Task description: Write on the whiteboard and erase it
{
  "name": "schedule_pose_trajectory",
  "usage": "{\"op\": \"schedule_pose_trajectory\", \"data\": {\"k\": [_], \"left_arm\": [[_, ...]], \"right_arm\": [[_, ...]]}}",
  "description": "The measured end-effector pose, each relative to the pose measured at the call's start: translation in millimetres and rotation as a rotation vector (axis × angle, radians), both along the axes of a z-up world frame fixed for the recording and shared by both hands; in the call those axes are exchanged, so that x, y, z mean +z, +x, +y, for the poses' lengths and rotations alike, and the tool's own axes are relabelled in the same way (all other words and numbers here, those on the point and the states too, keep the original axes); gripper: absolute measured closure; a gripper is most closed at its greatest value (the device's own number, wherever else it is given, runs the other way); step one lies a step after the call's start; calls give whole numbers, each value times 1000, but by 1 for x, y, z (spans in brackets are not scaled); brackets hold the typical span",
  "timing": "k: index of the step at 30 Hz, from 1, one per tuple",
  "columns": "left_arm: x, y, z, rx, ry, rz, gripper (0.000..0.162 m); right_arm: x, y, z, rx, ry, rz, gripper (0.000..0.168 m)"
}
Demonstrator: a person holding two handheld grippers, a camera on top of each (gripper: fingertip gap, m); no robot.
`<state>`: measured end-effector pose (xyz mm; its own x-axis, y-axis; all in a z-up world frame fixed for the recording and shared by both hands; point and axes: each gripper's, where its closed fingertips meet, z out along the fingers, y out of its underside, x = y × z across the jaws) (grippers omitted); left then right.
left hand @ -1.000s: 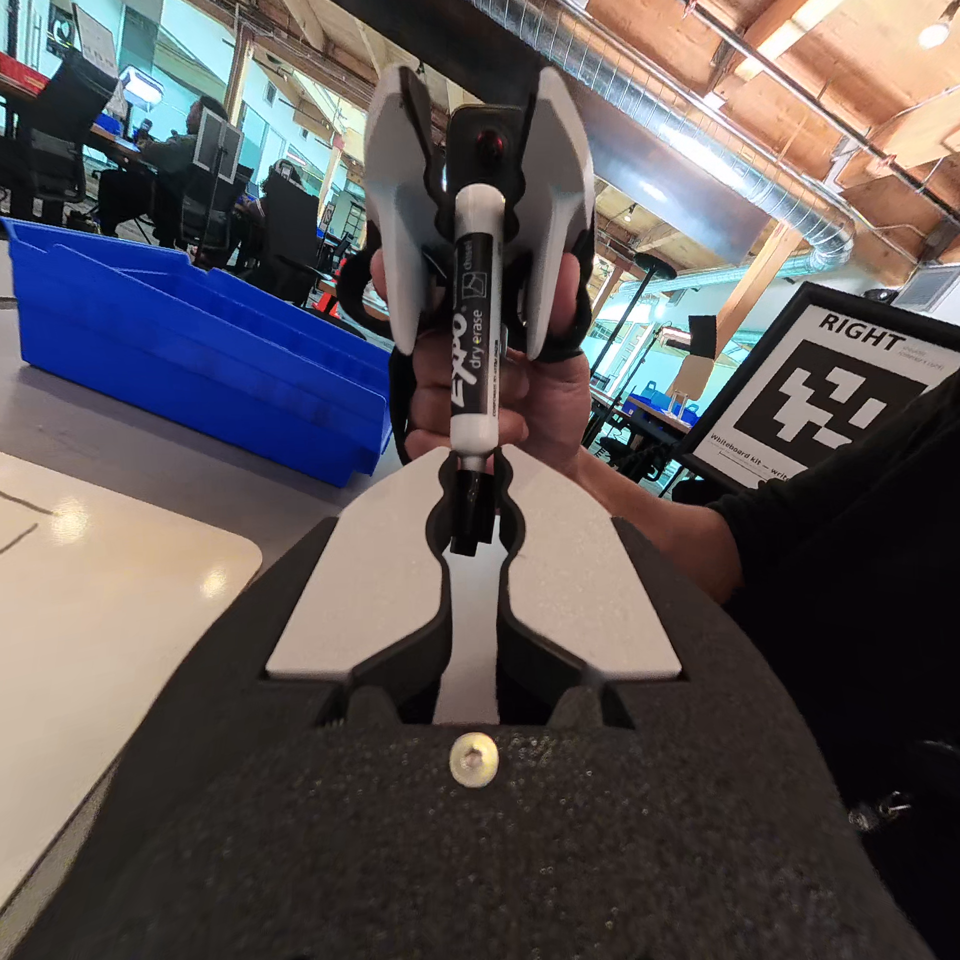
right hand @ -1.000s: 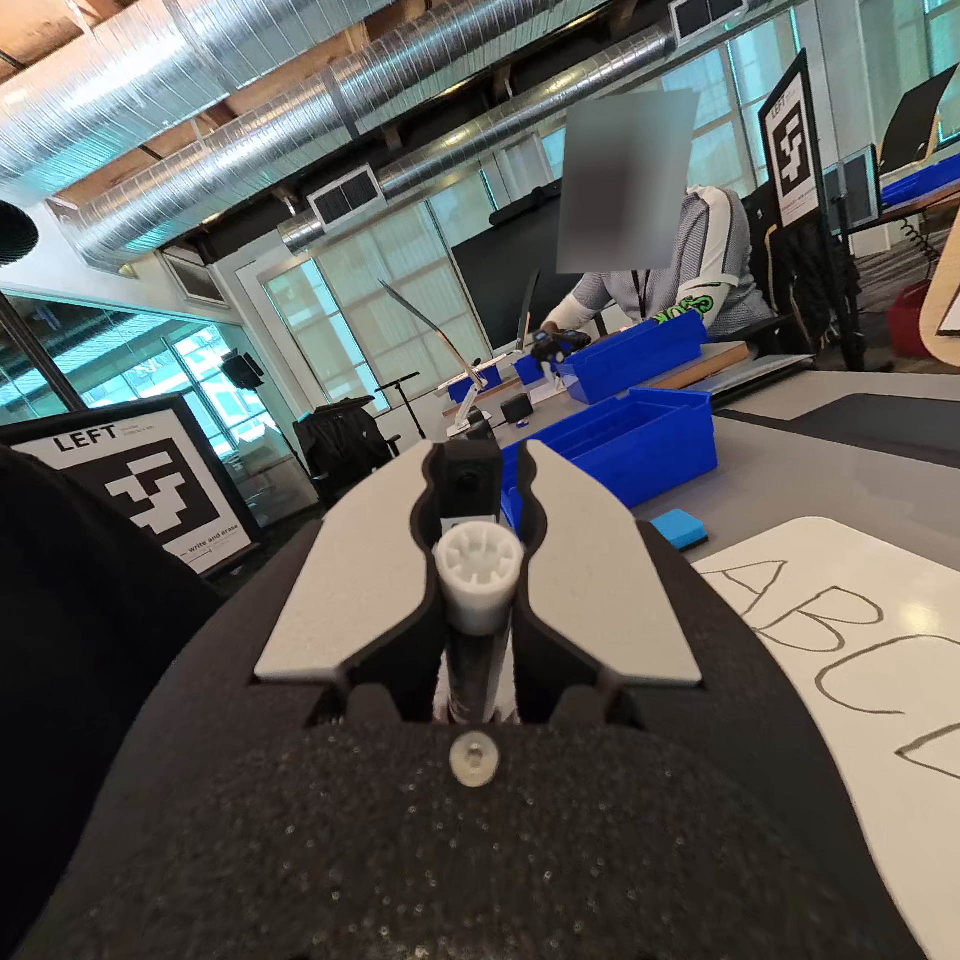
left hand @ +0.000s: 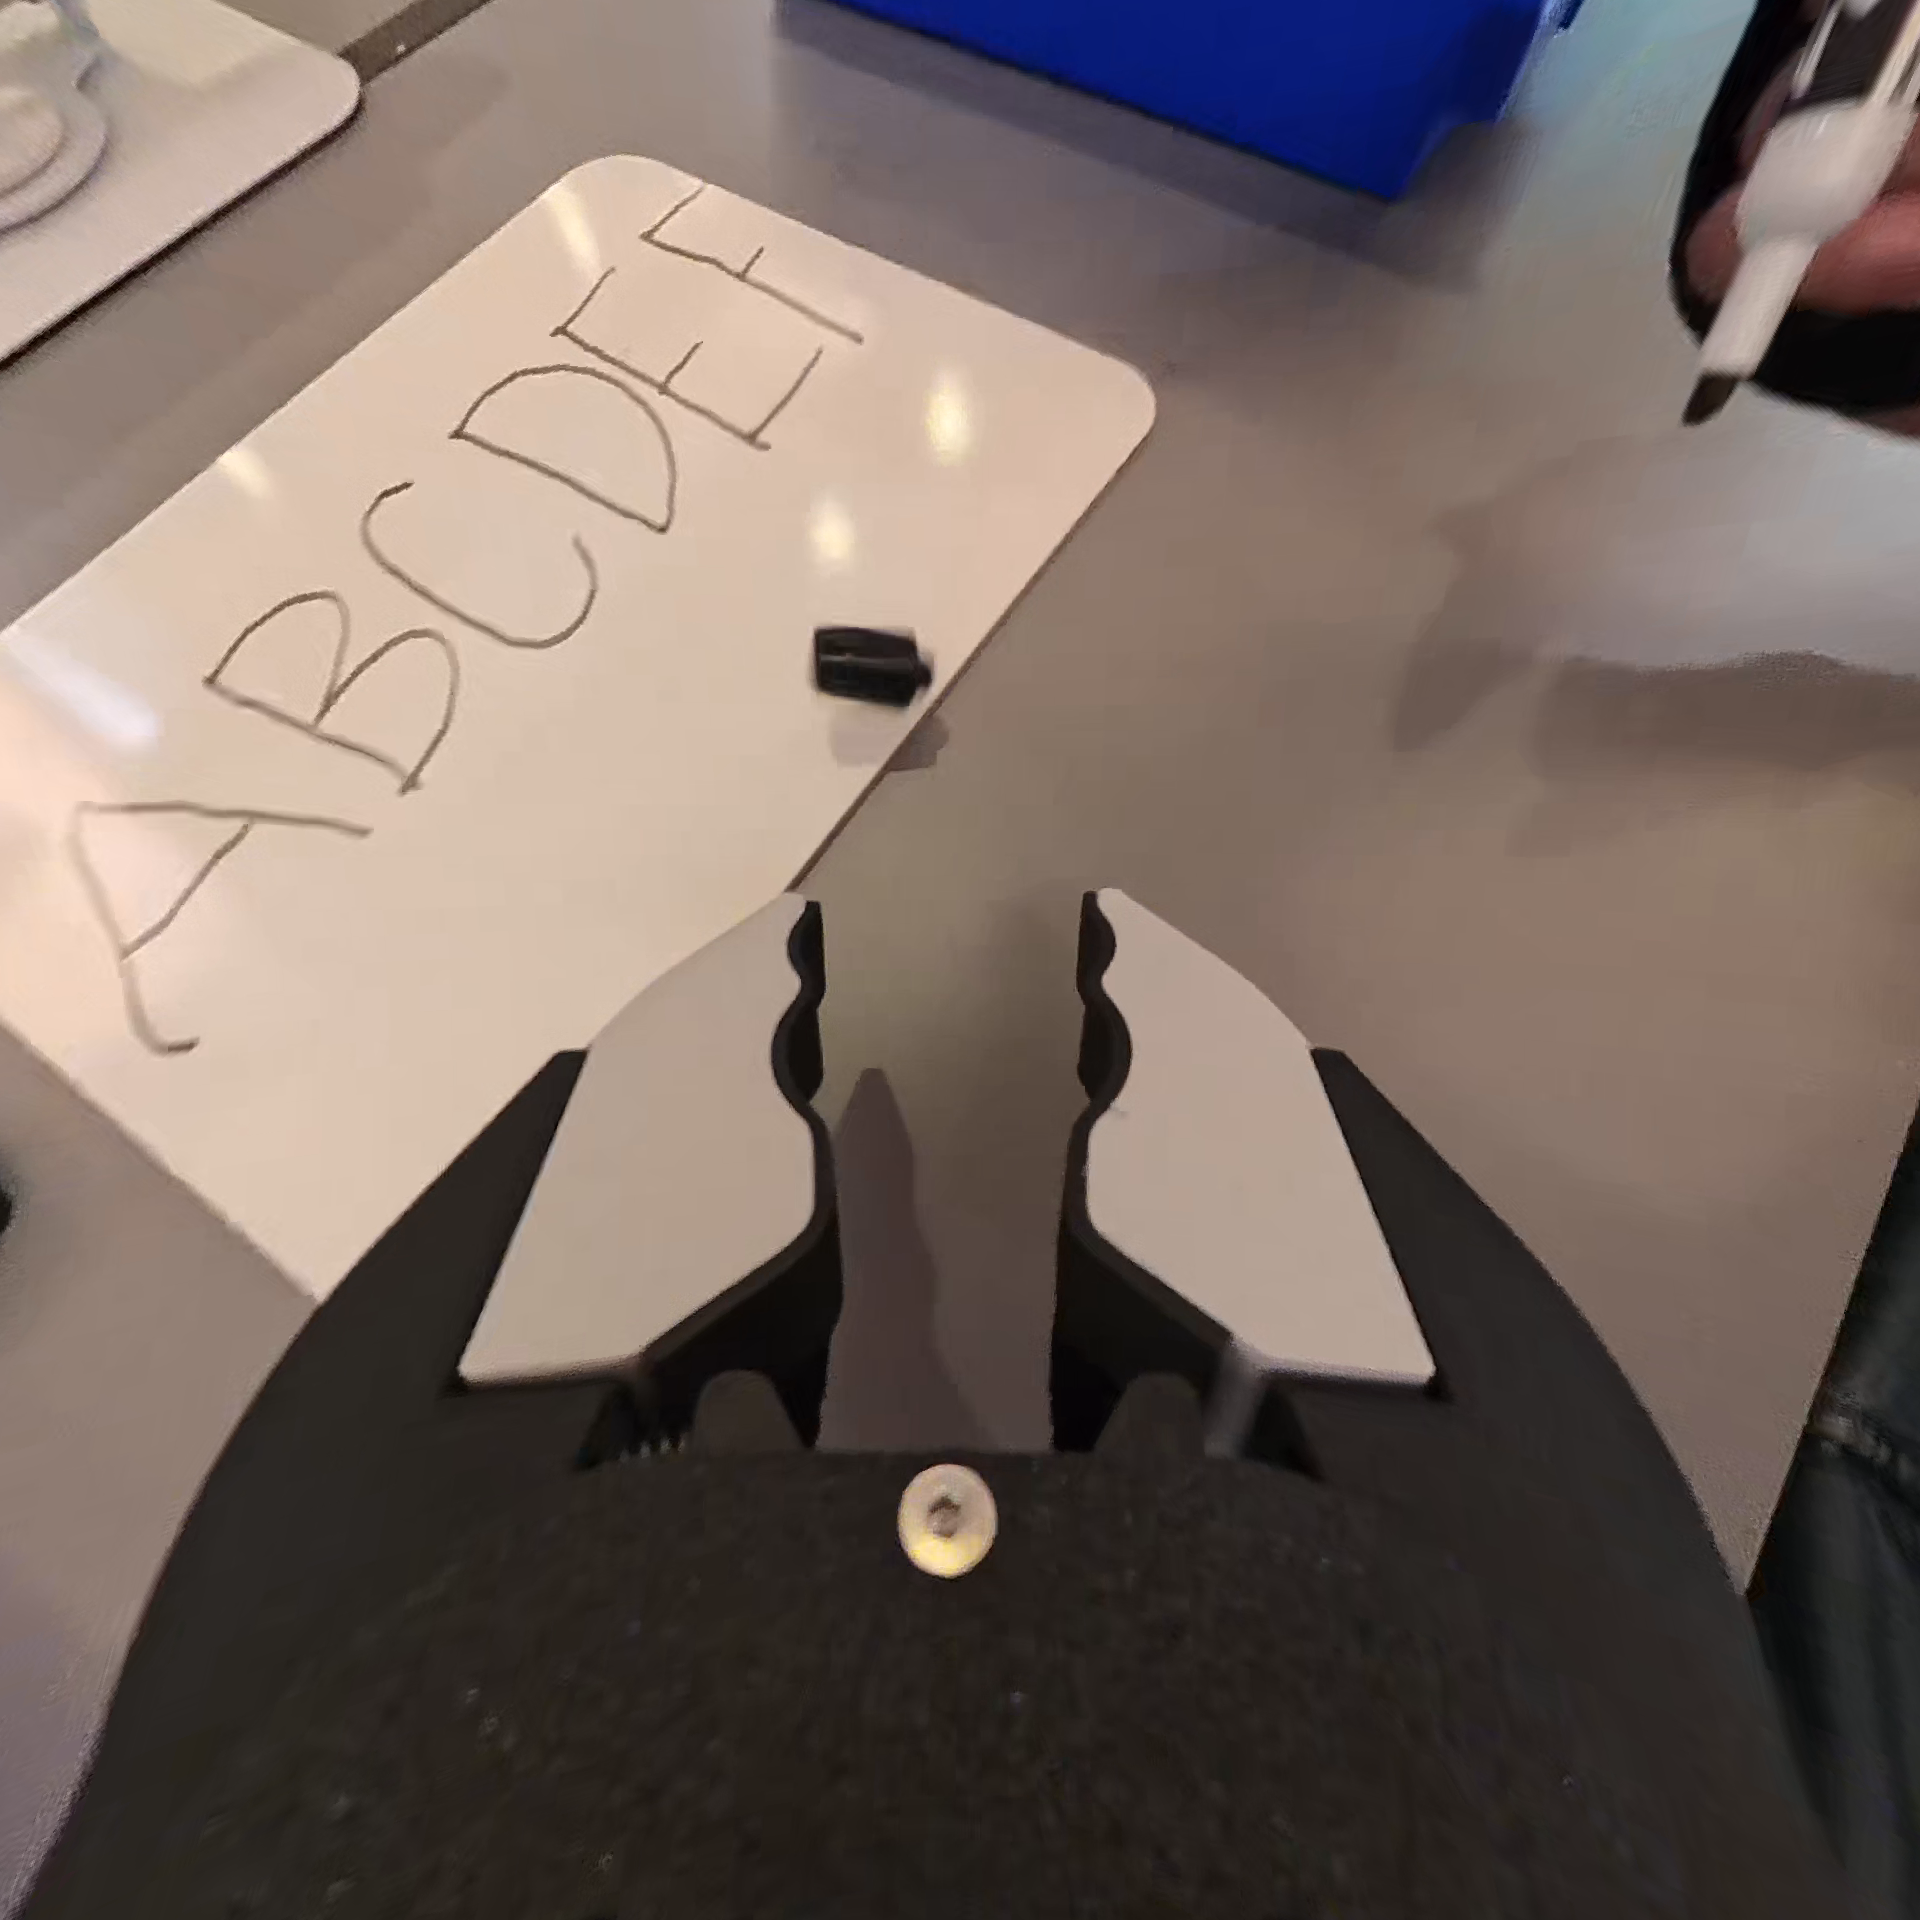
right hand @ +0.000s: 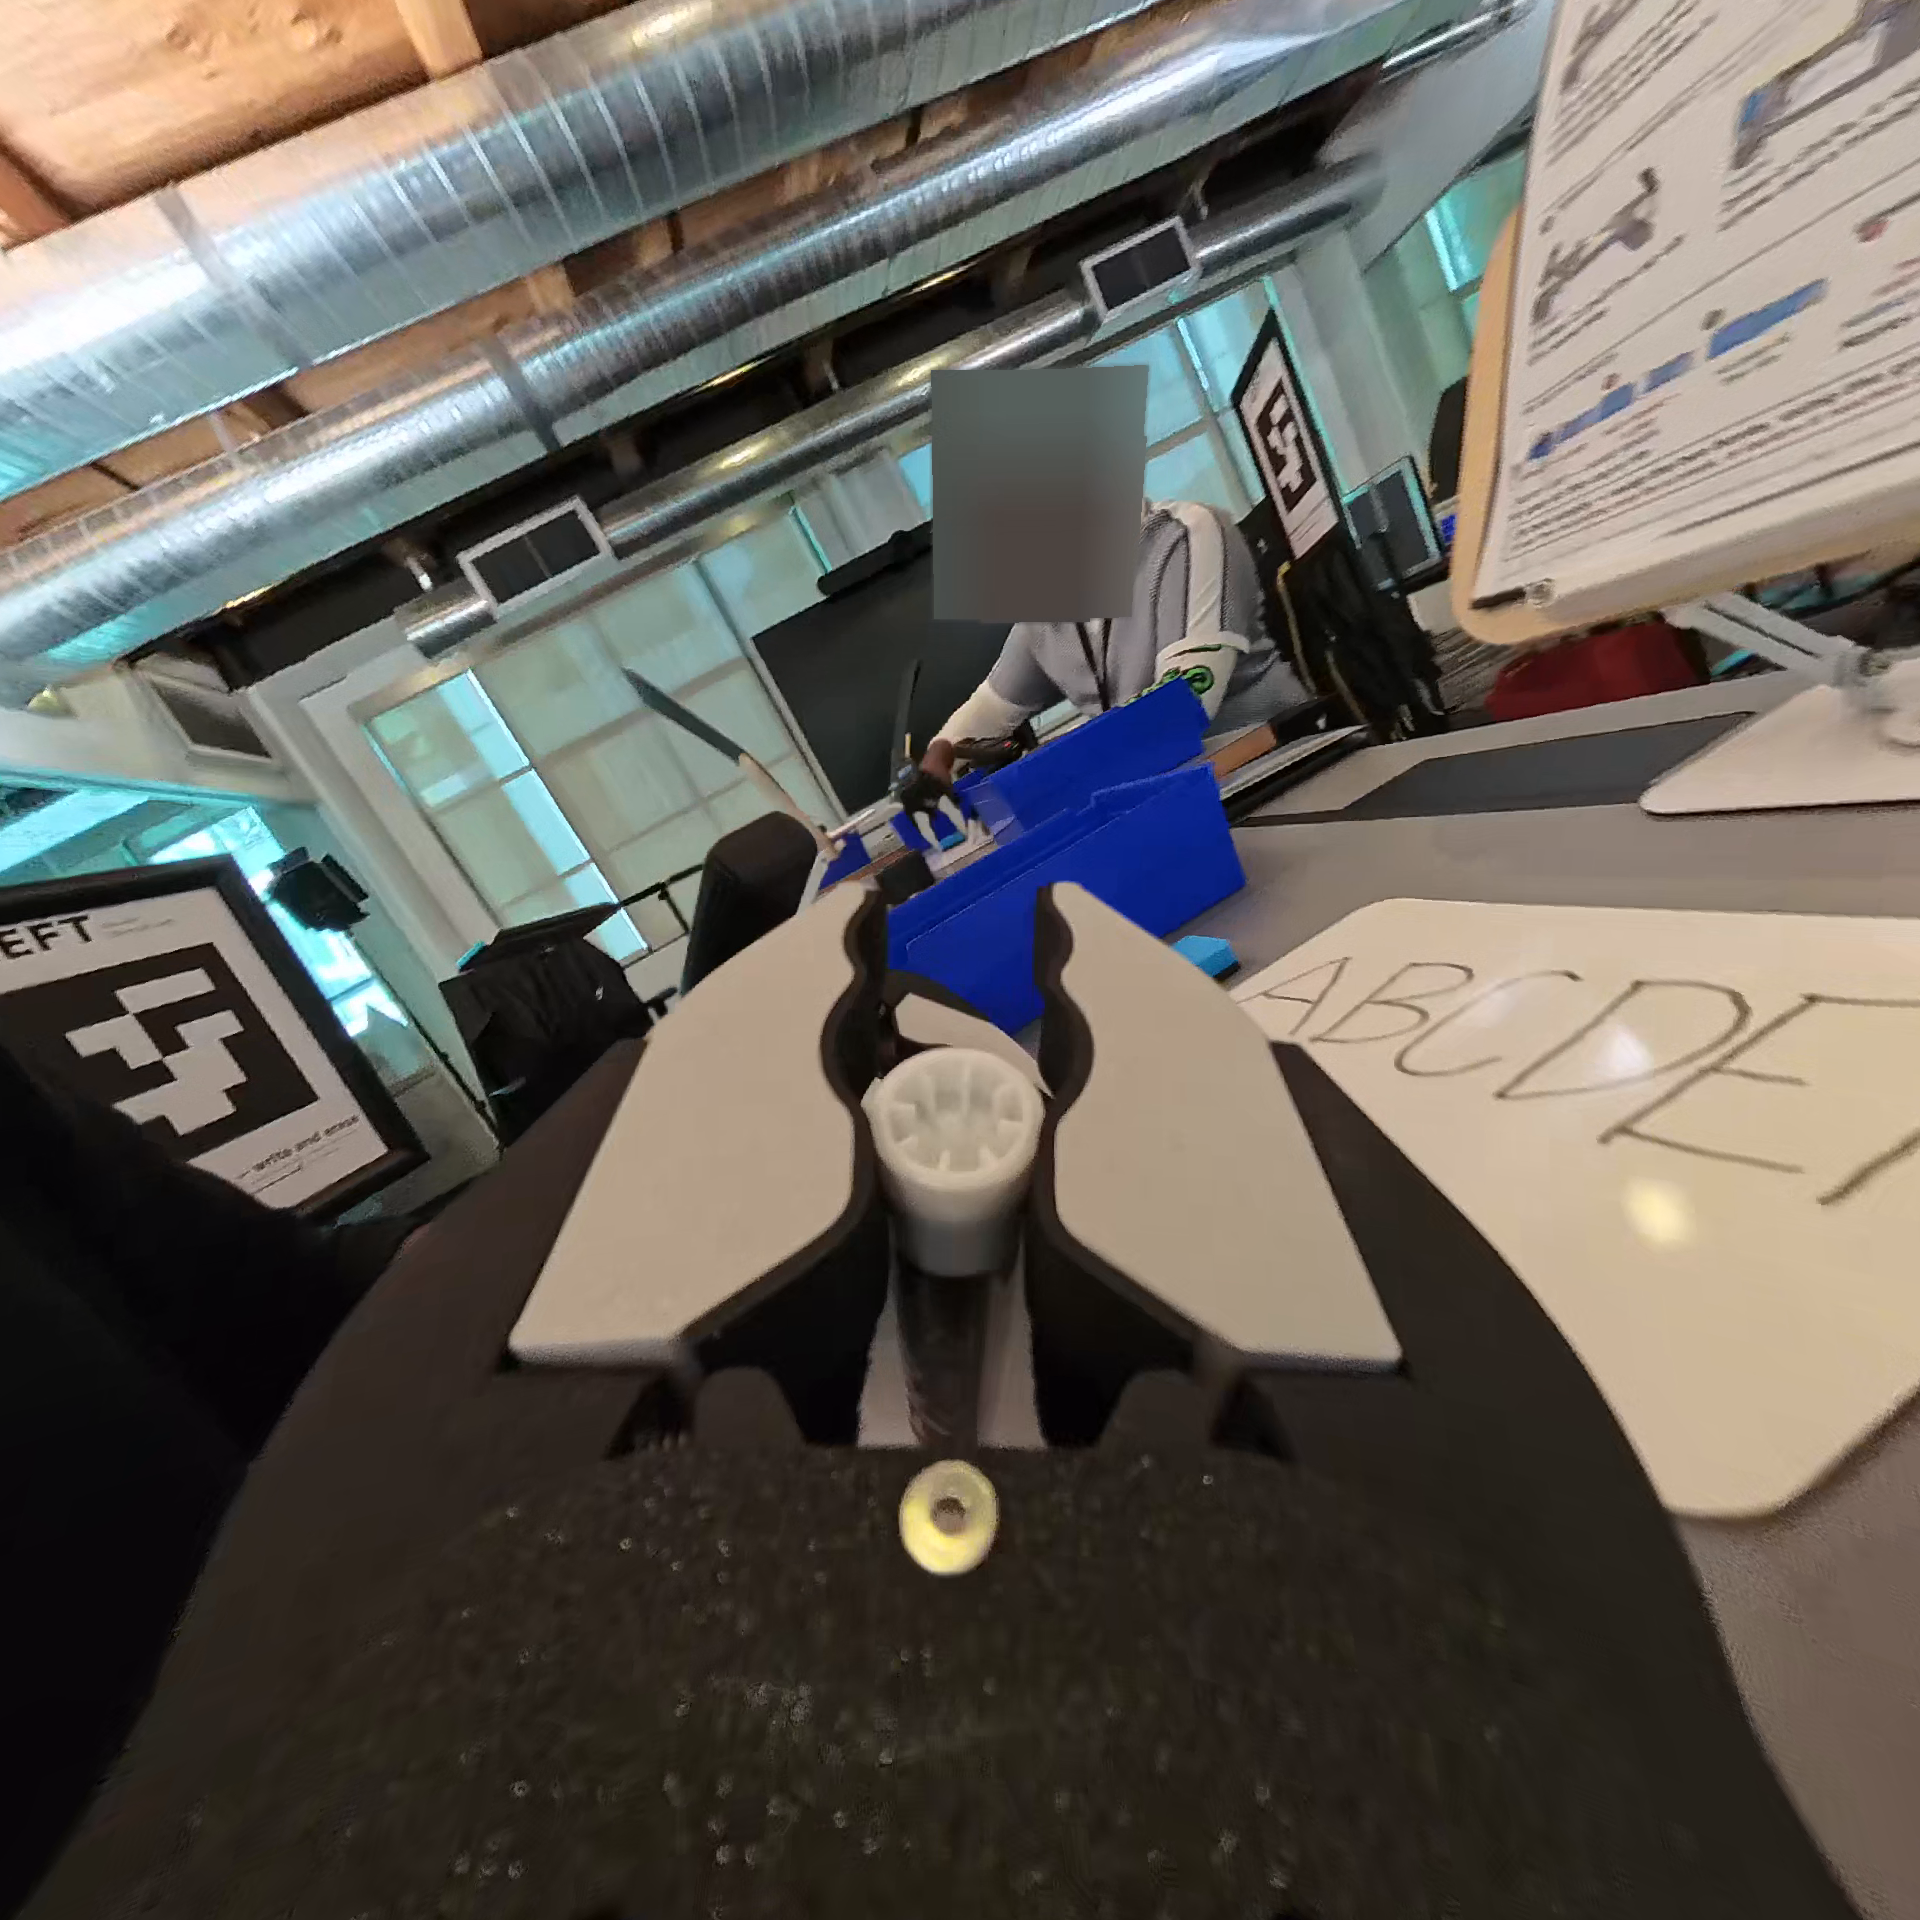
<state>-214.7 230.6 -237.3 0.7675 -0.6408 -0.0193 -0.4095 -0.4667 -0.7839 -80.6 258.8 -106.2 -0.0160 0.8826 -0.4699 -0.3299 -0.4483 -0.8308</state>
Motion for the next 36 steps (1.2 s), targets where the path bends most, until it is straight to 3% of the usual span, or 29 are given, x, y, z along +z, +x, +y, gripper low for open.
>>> {"op": "schedule_pose_trajectory", "data": {"k": [3, 12, 16, 19, 24, 30, 36], "left_arm": [[-8, 13, 15, 13, 6, 43, 116], [-23, 46, 65, 51, -30, 176, 122], [-39, 38, 72, -2, 28, 400, 132], [-42, 47, 69, -75, 6, 365, 137], [-34, 53, 71, -214, 38, 402, 106], [-30, 76, 65, -385, -51, 369, 112], [-23, 97, 55, -305, -76, 277, 115]], "right_arm": [[-10, 6, 0, -10, -15, -11, 141], [-1, 17, 1, -13, 4, 9, 141], [0, 20, 2, -10, 5, 13, 141], [-2, 20, 1, -2, 6, 5, 141], [-1, 24, 4, -5, -6, 14, 141], [0, 29, 7, -11, -13, 19, 141], [0, 32, 9, -20, -15, 16, 141]]}}
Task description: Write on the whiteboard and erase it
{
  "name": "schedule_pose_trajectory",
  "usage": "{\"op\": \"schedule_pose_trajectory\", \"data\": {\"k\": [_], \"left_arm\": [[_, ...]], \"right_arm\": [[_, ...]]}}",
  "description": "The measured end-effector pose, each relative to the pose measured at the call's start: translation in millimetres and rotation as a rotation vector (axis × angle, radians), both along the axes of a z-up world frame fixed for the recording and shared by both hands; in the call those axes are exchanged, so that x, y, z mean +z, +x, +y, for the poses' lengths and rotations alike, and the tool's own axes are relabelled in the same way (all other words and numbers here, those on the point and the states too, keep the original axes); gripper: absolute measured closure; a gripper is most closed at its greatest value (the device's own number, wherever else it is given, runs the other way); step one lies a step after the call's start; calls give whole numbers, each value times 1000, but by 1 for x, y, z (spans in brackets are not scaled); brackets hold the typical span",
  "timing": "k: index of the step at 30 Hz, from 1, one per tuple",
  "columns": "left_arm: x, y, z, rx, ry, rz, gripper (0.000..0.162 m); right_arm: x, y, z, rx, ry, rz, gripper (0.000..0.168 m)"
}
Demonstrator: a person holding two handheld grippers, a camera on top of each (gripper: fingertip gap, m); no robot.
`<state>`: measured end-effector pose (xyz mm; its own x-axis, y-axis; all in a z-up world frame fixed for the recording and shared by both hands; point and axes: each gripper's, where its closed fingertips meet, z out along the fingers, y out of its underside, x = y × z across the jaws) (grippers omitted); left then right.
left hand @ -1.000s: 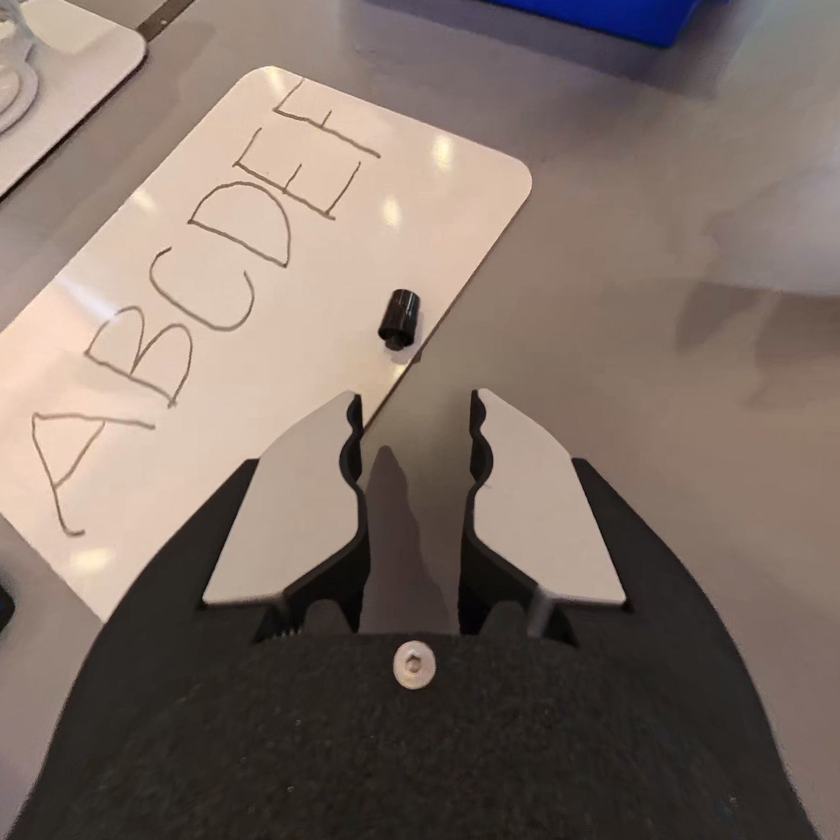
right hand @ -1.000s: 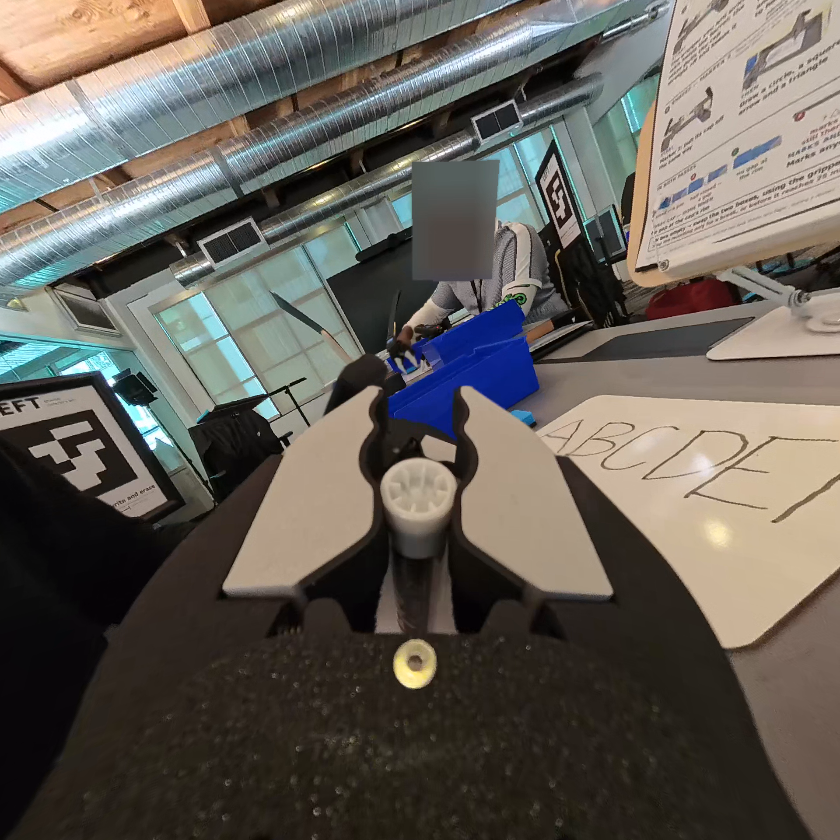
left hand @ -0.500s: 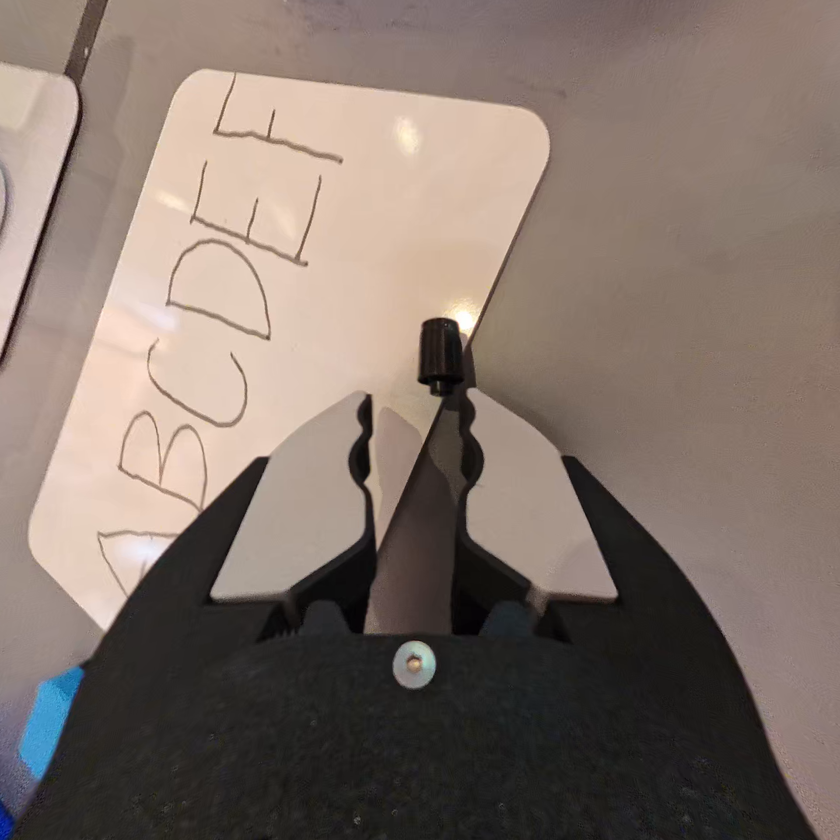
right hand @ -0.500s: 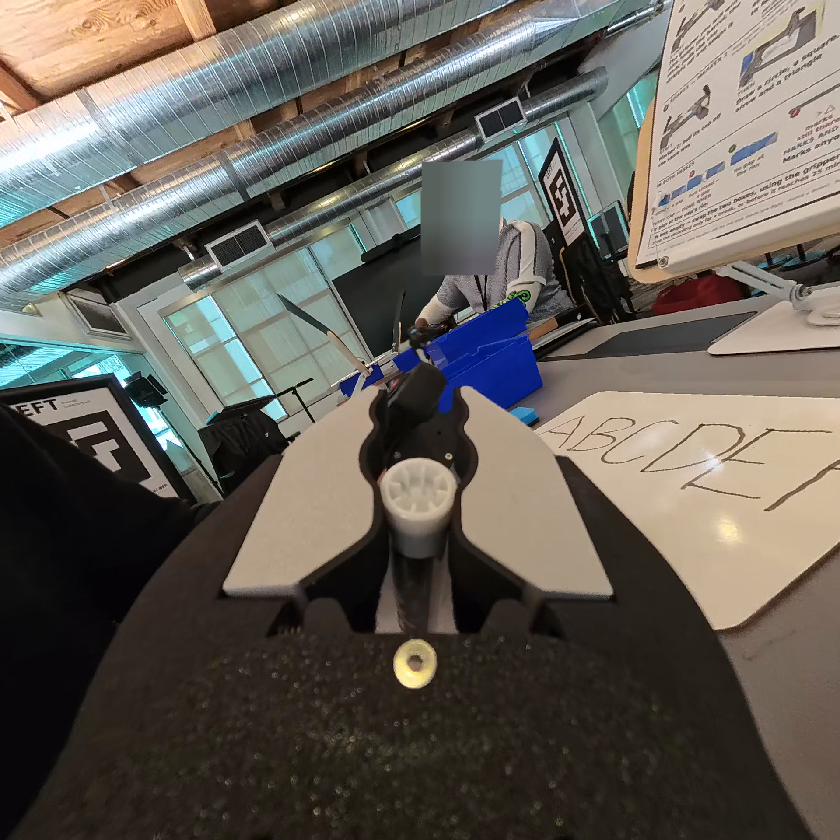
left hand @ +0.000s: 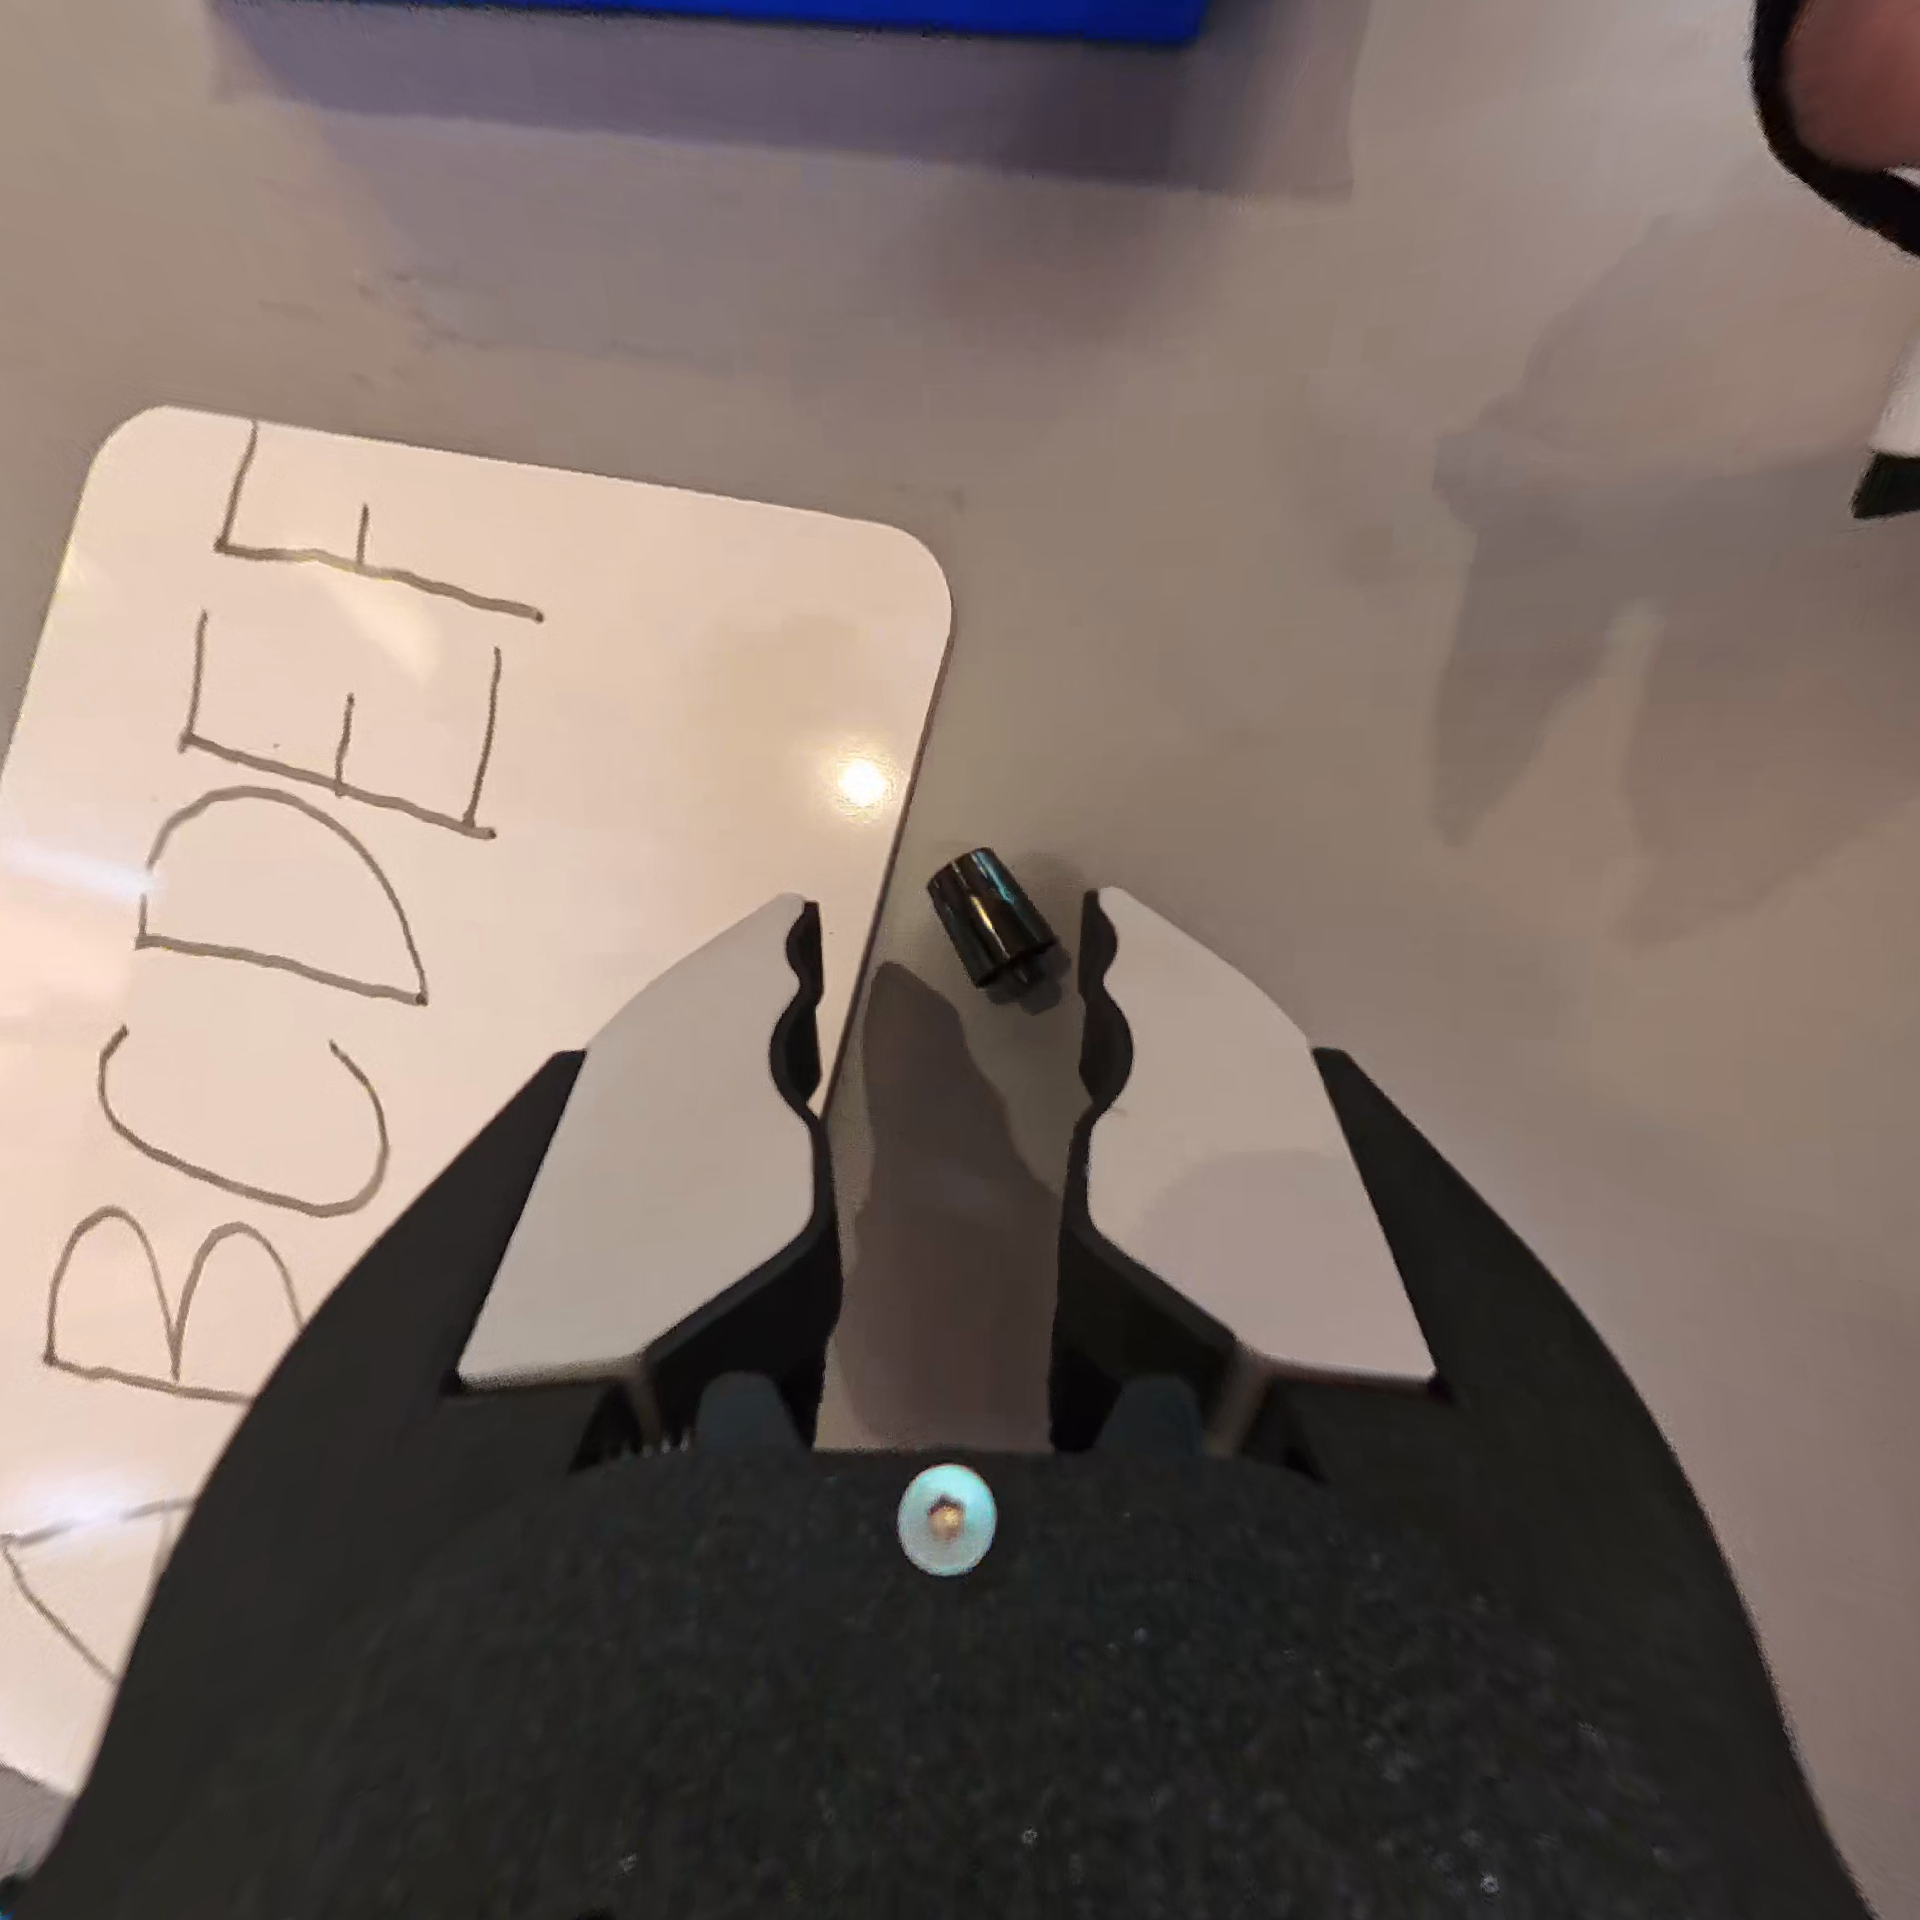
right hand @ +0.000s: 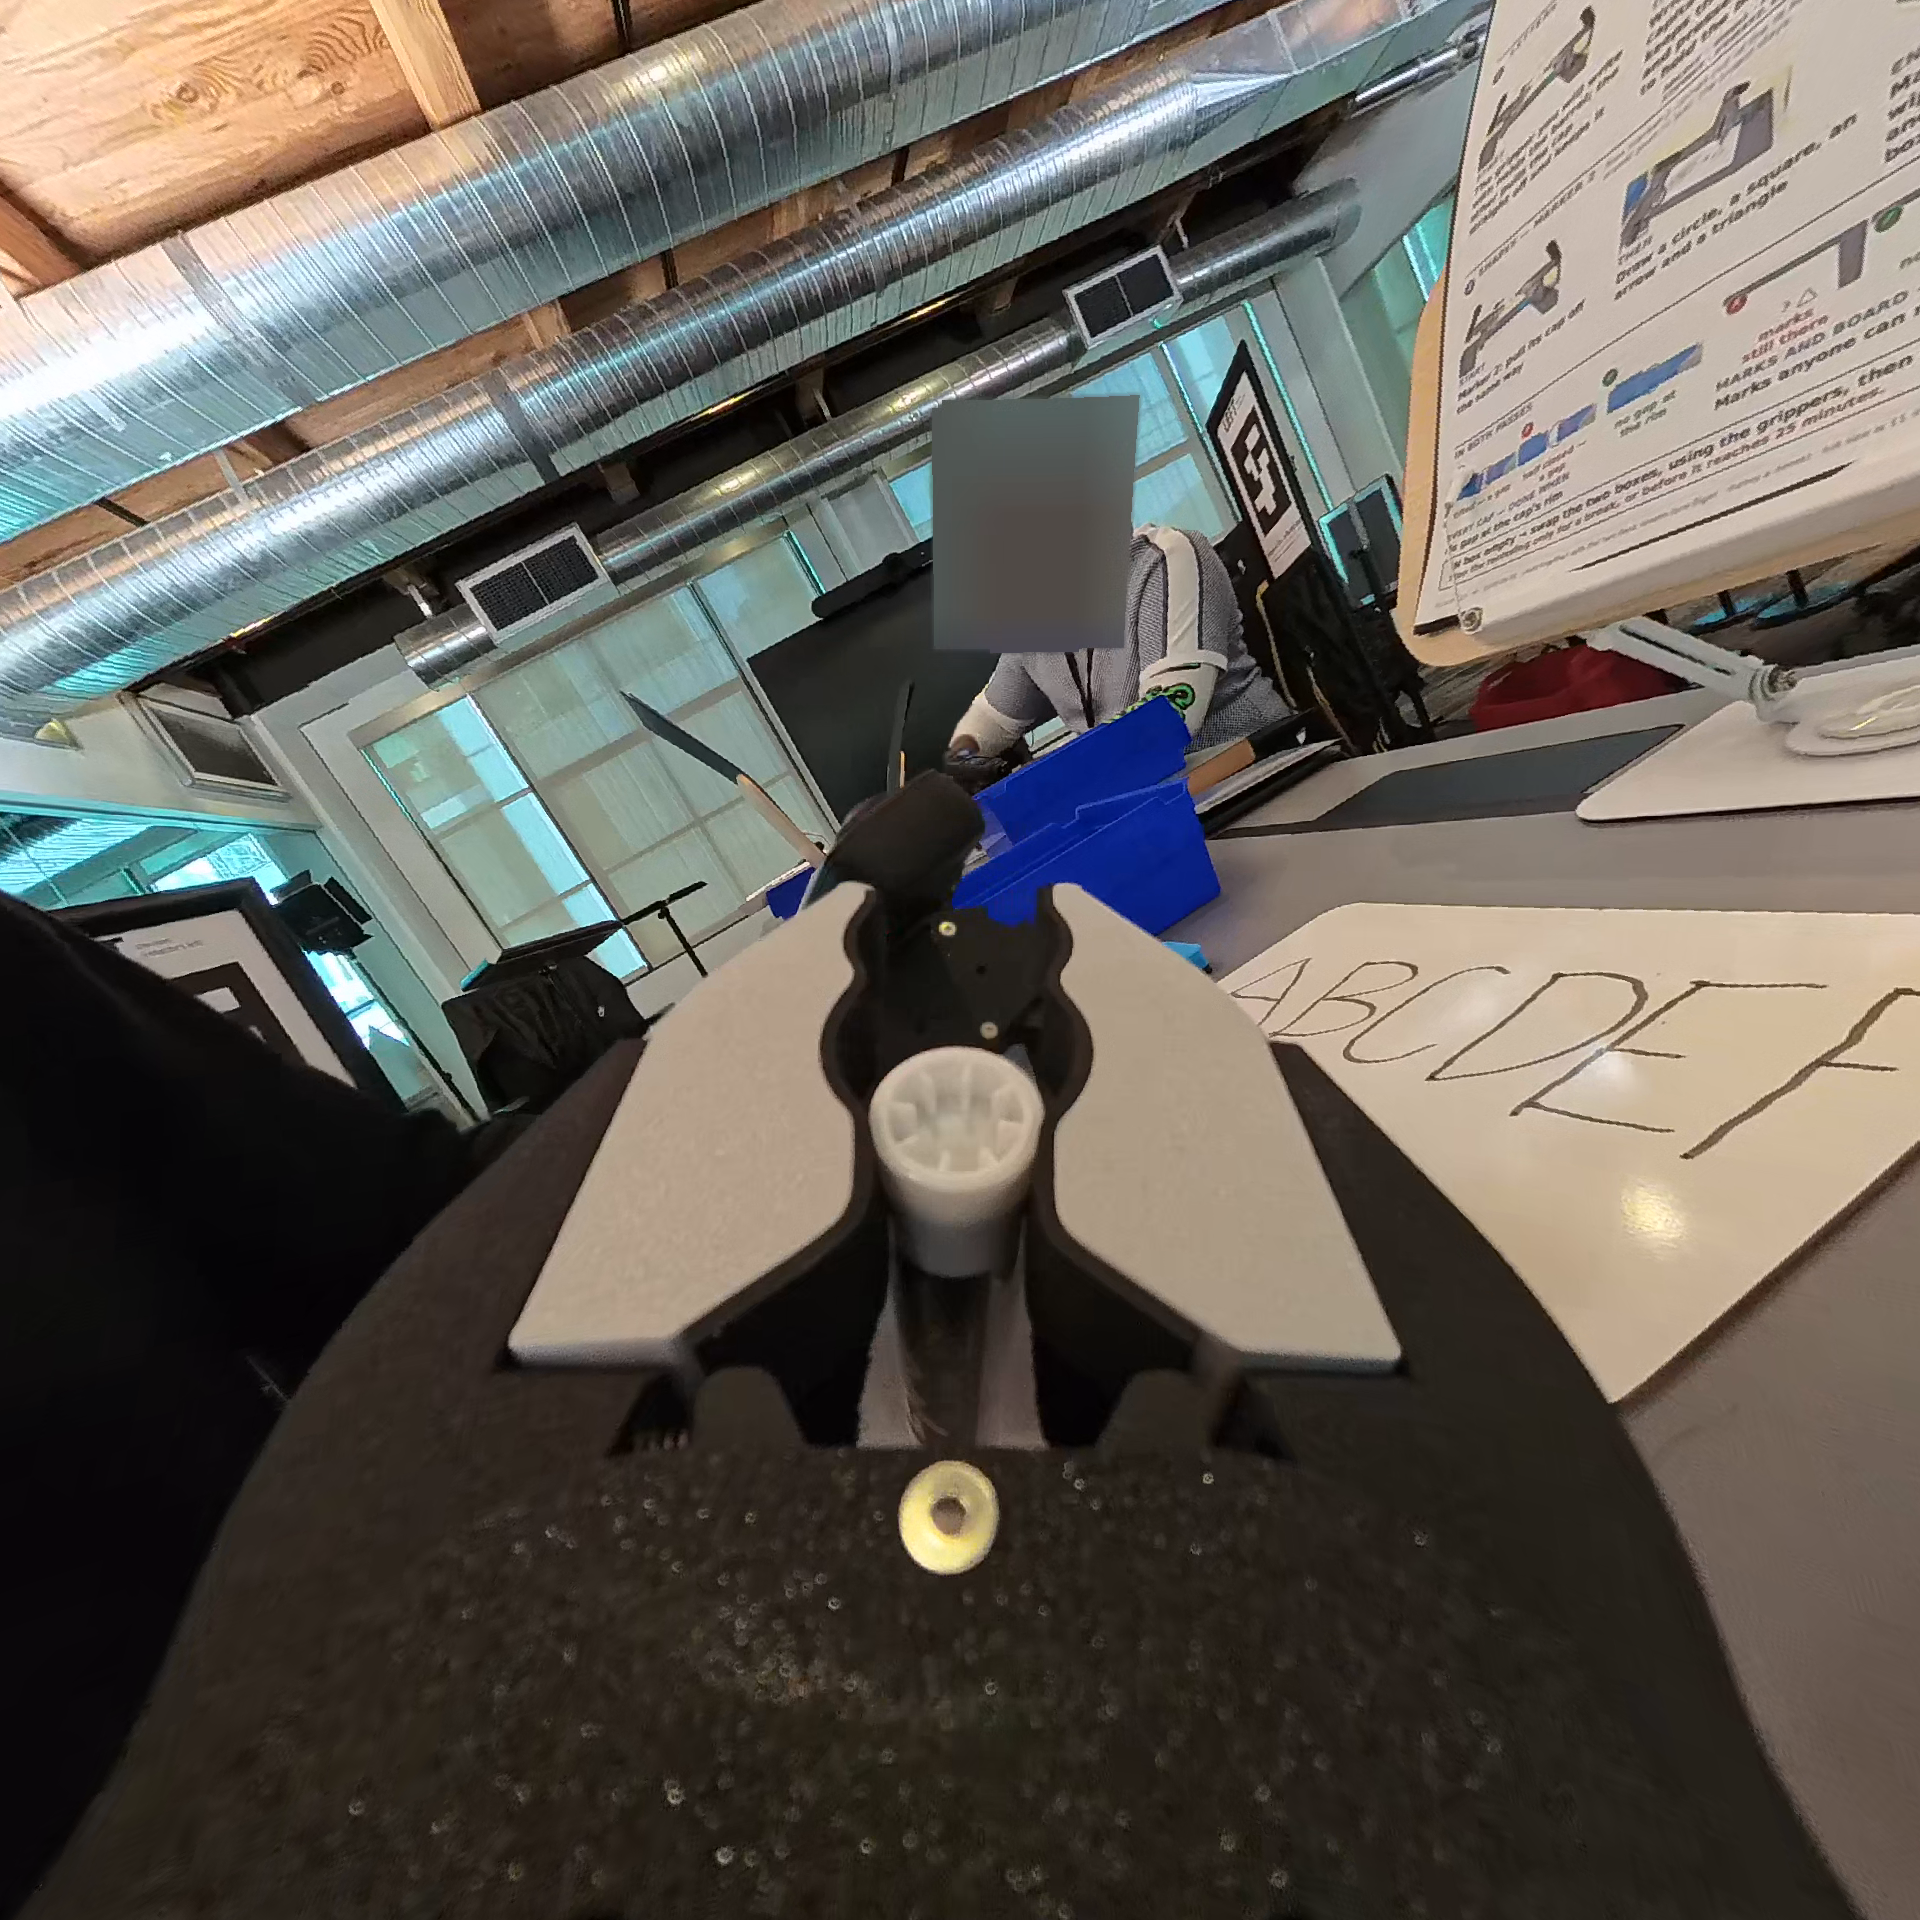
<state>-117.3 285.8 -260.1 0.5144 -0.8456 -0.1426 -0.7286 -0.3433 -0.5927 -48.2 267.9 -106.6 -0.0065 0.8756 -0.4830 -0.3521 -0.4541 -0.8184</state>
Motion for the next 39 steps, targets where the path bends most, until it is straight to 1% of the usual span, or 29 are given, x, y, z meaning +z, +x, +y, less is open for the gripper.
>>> {"op": "schedule_pose_trajectory", "data": {"k": [2, 3, 6, 8, 10, 13, 16, 17, 18, 19, 21, 23, 24, 25, 27, 29, 30, 33, 39], "left_arm": [[-7, 2, -4, 34, -14, 22, 117], [-10, 2, -4, 64, -14, 30, 121], [-20, 11, -10, 103, -44, 16, 120], [-22, 18, -10, 128, -70, -18, 123], [-23, 20, -9, 157, -95, -20, 143], [-23, 20, -9, 177, -101, -14, 144], [-23, 21, -14, 130, -74, -13, 144], [-23, 21, -17, 111, -71, -43, 144], [-20, 25, -20, 91, -80, -121, 144], [-12, 32, -26, 58, -89, -255, 144], [22, 42, -36, -7, -80, -542, 144], [76, 42, -46, -71, -48, -887, 144], [92, 39, -50, -88, -65, -983, 145], [102, 35, -53, -110, -85, -1044, 144], [111, 30, -57, -136, -70, -1084, 144], [117, 26, -60, -158, -65, -1103, 144], [124, 23, -61, -168, -68, -1139, 144], [127, 16, -61, -169, -56, -1137, 144], [129, 5, -62, -153, -69, -1170, 144]], "right_arm": [[-1, 0, 1, 2, -8, 5, 141], [-2, 0, 0, 4, -10, 4, 141], [-1, -2, -1, 11, -8, 2, 141], [-1, -3, -2, 16, -9, 1, 141], [-1, -2, -2, 14, -10, 0, 141], [0, 2, 0, -9, -4, -9, 141], [-1, 7, 6, -43, -13, -7, 141], [-1, 9, 9, -62, -19, 1, 141], [0, 11, 11, -81, -26, 21, 141], [4, 11, 12, -90, -32, 52, 141], [16, 9, 16, -103, -30, 107, 141], [33, 0, 18, -65, -23, 140, 142], [43, -6, 18, -42, -20, 156, 141], [53, -11, 18, -21, -17, 184, 141], [77, -21, 16, 34, -15, 254, 141], [90, -38, 10, 73, 22, 241, 141], [92, -47, 7, 86, 46, 212, 141], [90, -67, 5, 97, 65, 162, 141], [91, -75, 11, 86, 56, 168, 141]]}}
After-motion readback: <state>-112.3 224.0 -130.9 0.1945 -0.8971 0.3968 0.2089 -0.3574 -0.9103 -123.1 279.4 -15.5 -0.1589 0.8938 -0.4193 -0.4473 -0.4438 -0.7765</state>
